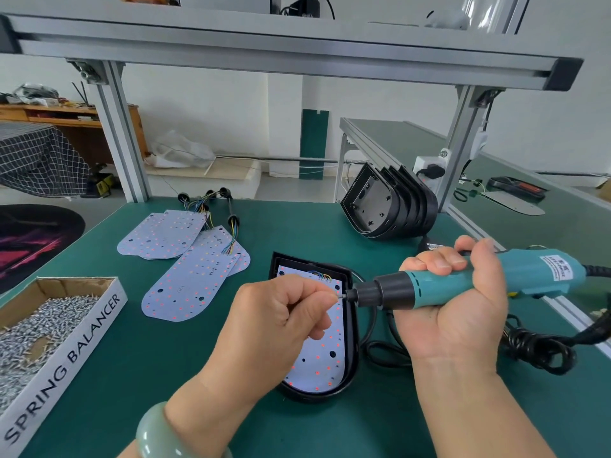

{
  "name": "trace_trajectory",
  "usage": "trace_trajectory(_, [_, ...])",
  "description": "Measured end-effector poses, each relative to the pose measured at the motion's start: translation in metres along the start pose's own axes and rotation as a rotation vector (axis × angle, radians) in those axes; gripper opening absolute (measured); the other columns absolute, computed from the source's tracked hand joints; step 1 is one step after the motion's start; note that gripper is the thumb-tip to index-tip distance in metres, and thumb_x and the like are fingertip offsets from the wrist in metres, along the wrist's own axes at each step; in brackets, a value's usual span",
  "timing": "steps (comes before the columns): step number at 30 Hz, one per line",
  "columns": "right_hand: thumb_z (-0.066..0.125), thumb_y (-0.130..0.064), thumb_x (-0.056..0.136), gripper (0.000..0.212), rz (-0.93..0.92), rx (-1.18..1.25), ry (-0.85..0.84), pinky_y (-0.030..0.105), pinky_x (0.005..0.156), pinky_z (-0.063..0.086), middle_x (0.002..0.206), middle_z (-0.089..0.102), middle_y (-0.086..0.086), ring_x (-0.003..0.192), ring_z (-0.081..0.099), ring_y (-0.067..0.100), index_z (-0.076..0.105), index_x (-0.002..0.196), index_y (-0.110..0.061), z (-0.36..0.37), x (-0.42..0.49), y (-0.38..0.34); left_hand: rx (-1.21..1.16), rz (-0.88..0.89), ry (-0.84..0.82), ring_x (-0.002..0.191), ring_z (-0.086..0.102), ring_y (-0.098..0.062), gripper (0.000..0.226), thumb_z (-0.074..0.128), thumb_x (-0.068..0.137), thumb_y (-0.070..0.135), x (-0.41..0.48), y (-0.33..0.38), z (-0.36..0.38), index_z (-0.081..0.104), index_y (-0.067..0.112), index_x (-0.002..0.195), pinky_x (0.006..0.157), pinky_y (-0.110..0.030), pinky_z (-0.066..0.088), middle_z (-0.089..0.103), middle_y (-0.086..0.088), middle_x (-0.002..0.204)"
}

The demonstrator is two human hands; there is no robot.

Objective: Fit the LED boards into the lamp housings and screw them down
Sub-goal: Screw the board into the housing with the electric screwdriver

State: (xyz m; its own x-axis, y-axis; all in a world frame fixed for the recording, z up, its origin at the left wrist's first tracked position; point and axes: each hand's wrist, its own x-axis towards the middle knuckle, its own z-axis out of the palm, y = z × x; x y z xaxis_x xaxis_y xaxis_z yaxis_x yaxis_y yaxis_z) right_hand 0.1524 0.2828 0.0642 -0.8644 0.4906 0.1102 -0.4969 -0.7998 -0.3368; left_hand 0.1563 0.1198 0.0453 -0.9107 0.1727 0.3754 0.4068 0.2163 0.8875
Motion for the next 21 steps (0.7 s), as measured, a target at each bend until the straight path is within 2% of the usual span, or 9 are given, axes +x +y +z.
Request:
trace_trajectory(3, [0.054,-0.029,0.093,0.020,-0.006,-0.007,0.004,0.017,0.052,0.040,0.059,0.041,-0.012,0.049,0.042,0.004,0.051,0.075,-0.020,-0.001,0.000,-0.001,-0.095,-0.028,0.007,0.055,0.065,-0.007,0.026,0.070,0.083,0.015,0.001,0.001,0.001,0.072,0.040,0.077,0.053,-0.012,0.048,0.070,0.006,0.062])
trace_trajectory(6, [0.055,-0.031,0.091,0.020,-0.024,-0.015,-0.004,0.017,0.052,0.040,0.058,0.041,-0.012,0.048,0.042,0.004,0.051,0.075,-0.020,-0.002,0.001,-0.004,-0.181,-0.085,-0.036,0.060,0.069,-0.013,0.020,0.072,0.071,0.027,0.000,0.001,-0.001,0.073,0.045,0.077,0.058,-0.018,0.053,0.072,0.002,0.065])
trace_trajectory(9, [0.054,-0.030,0.092,0.020,-0.024,-0.032,-0.006,0.018,0.052,0.040,0.058,0.041,-0.012,0.048,0.042,0.004,0.051,0.075,-0.020,-0.001,0.001,-0.003,-0.076,-0.045,-0.014,0.061,0.065,-0.021,0.026,0.072,0.074,0.028,-0.002,-0.001,-0.003,0.070,0.054,0.080,0.061,-0.030,0.055,0.073,0.008,0.068])
trace_trajectory(10, [0.053,-0.030,0.093,0.021,-0.020,-0.036,-0.008,0.018,0.052,0.041,0.058,0.041,-0.012,0.048,0.042,0.004,0.051,0.075,-0.020,-0.001,0.001,-0.003,0.001,0.006,0.005,0.058,0.062,-0.021,0.031,0.072,0.078,0.025,-0.003,-0.001,-0.004,0.069,0.056,0.080,0.056,-0.027,0.052,0.072,0.011,0.068])
trace_trajectory(12, [0.053,-0.029,0.094,0.021,-0.012,-0.033,-0.012,0.018,0.052,0.041,0.058,0.041,-0.012,0.047,0.042,0.004,0.052,0.075,-0.021,-0.001,0.001,-0.002,0.140,0.125,0.032,0.048,0.054,-0.006,0.027,0.069,0.079,0.024,-0.003,0.001,-0.006,0.071,0.051,0.077,0.046,-0.010,0.038,0.069,0.016,0.066])
trace_trajectory(14, [0.053,-0.029,0.094,0.021,-0.007,-0.028,-0.020,0.017,0.051,0.041,0.058,0.041,-0.012,0.047,0.042,0.004,0.052,0.075,-0.021,-0.001,0.000,-0.001,0.215,0.198,0.041,0.050,0.052,0.004,0.018,0.066,0.077,0.024,-0.002,0.002,-0.006,0.071,0.042,0.076,0.048,-0.001,0.033,0.067,0.016,0.067])
trace_trajectory(17, [0.054,-0.030,0.092,0.020,-0.010,-0.029,-0.027,0.017,0.051,0.040,0.057,0.041,-0.012,0.047,0.041,0.004,0.052,0.075,-0.021,0.000,0.001,-0.001,0.205,0.177,0.048,0.051,0.054,0.003,0.027,0.073,0.079,0.021,-0.003,0.000,-0.006,0.067,0.048,0.075,0.049,-0.002,0.035,0.068,0.016,0.066])
trace_trajectory(19, [0.055,-0.030,0.091,0.020,-0.015,-0.040,-0.029,0.017,0.052,0.040,0.058,0.041,-0.012,0.048,0.041,0.004,0.052,0.074,-0.021,-0.001,0.001,-0.001,0.156,0.106,0.031,0.059,0.062,0.001,0.033,0.076,0.079,0.016,-0.003,-0.002,-0.006,0.067,0.048,0.078,0.055,-0.006,0.043,0.071,0.017,0.069])
trace_trajectory(21, [0.056,-0.030,0.091,0.020,-0.019,-0.046,-0.030,0.018,0.052,0.040,0.058,0.041,-0.012,0.048,0.041,0.005,0.052,0.074,-0.021,-0.003,0.002,-0.001,0.037,0.029,0.008,0.071,0.068,-0.001,0.024,0.076,0.075,0.025,-0.002,-0.001,-0.009,0.067,0.047,0.083,0.062,-0.009,0.050,0.073,0.018,0.079])
